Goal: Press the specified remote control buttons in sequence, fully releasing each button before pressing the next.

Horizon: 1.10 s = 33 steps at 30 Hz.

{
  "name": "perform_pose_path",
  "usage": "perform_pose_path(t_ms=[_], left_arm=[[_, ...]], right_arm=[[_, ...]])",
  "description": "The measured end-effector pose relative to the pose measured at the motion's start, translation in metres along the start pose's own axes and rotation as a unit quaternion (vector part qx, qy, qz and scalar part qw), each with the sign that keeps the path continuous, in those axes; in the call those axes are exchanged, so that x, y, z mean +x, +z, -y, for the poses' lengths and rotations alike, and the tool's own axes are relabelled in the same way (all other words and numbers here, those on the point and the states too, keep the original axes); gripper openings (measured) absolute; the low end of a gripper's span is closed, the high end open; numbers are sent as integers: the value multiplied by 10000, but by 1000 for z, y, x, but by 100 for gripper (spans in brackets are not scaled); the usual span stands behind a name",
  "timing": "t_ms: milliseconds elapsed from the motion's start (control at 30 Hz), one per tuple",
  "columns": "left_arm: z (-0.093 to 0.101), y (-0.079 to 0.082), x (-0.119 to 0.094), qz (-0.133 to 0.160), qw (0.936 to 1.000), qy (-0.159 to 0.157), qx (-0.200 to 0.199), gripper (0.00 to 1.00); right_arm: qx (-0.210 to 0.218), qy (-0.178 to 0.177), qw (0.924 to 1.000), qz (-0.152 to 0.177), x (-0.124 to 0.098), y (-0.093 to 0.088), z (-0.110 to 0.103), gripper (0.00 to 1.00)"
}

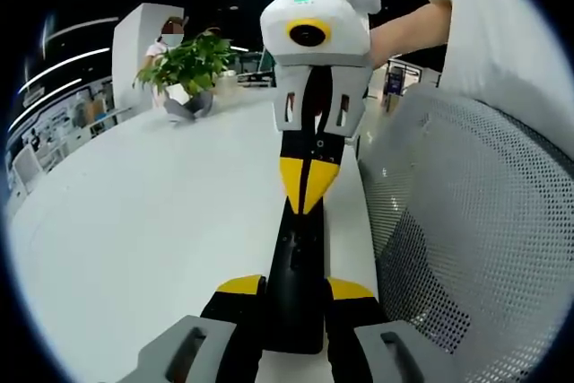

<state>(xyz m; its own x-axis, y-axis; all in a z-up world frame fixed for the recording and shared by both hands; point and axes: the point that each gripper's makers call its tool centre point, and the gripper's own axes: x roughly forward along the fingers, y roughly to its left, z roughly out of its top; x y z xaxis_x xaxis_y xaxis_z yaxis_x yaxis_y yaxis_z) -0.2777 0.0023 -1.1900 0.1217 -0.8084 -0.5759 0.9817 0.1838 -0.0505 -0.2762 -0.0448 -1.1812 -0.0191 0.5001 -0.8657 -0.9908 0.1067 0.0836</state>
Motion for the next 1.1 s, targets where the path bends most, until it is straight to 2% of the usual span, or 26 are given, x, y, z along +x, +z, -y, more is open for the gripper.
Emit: perform_pose_path(t_ms=[200, 400, 667, 767, 867, 967, 1100], left_arm=[[0, 0, 0, 5, 10000, 2, 1, 25], [0, 0, 0, 11, 10000, -2, -4, 25], [0, 0, 0, -10, 10000, -15, 20, 25], [0, 0, 0, -3, 10000, -20, 13, 25], [0, 0, 0, 3, 10000, -18, 2, 25], [0, 0, 0, 11, 10000, -14, -31, 25], [0, 0, 1, 9, 10000, -13, -30, 25]], right_arm=[[60, -53, 10000, -13, 0, 0, 0, 0], [-211, -112, 9996, -160, -1, -3, -2, 0], [-187, -200, 9993, -240, 1, -3, 0, 0], [-1, -329, 9995, -27, 0, -3, 0, 0], [507, -349, 9973, 403, -2, -1, 1, 0], [866, -98, 9936, 717, -2, 3, -5, 0], [511, -319, 9958, 691, -1, 8, 0, 0]])
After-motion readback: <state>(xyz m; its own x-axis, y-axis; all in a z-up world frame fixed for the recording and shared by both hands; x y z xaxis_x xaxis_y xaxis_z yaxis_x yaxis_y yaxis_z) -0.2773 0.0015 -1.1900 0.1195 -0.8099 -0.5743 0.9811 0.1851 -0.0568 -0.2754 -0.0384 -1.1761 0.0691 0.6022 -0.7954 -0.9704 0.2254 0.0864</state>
